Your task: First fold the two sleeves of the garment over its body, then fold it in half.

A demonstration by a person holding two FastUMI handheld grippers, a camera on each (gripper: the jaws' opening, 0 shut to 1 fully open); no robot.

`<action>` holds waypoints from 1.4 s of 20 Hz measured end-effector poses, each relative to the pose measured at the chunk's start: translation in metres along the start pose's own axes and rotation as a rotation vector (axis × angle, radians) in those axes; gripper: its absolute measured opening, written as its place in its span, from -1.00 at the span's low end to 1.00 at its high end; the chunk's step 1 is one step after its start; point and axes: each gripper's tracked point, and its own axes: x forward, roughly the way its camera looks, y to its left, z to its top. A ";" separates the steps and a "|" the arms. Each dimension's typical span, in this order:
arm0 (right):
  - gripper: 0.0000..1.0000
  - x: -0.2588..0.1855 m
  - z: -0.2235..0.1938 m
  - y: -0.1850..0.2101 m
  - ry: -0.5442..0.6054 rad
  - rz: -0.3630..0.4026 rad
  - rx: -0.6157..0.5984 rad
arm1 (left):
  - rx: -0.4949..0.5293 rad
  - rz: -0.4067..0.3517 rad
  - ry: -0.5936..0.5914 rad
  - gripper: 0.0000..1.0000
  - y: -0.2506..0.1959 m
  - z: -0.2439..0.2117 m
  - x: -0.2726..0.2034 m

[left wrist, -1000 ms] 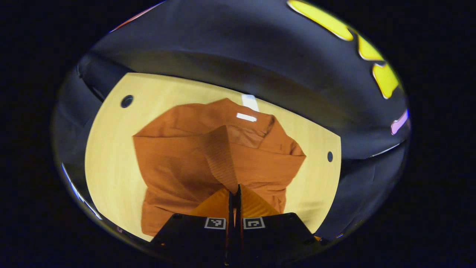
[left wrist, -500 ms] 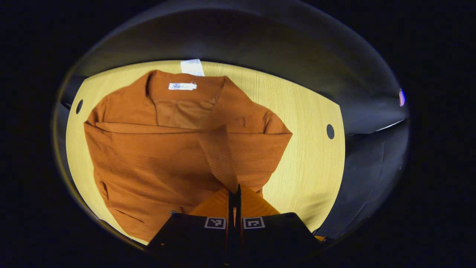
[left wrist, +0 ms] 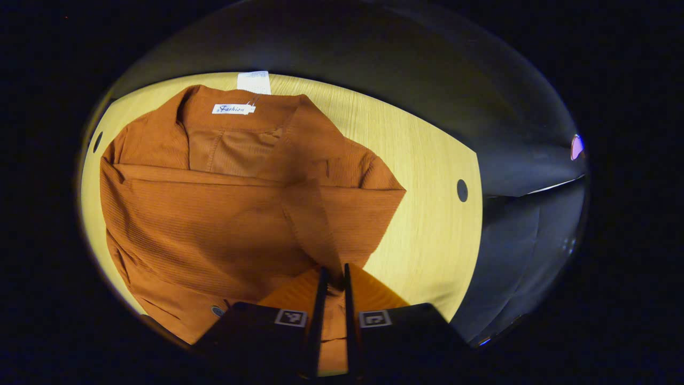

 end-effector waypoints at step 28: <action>0.89 0.019 -0.092 0.091 0.155 0.079 -0.248 | -0.044 0.179 -0.102 0.97 0.274 -0.213 -0.180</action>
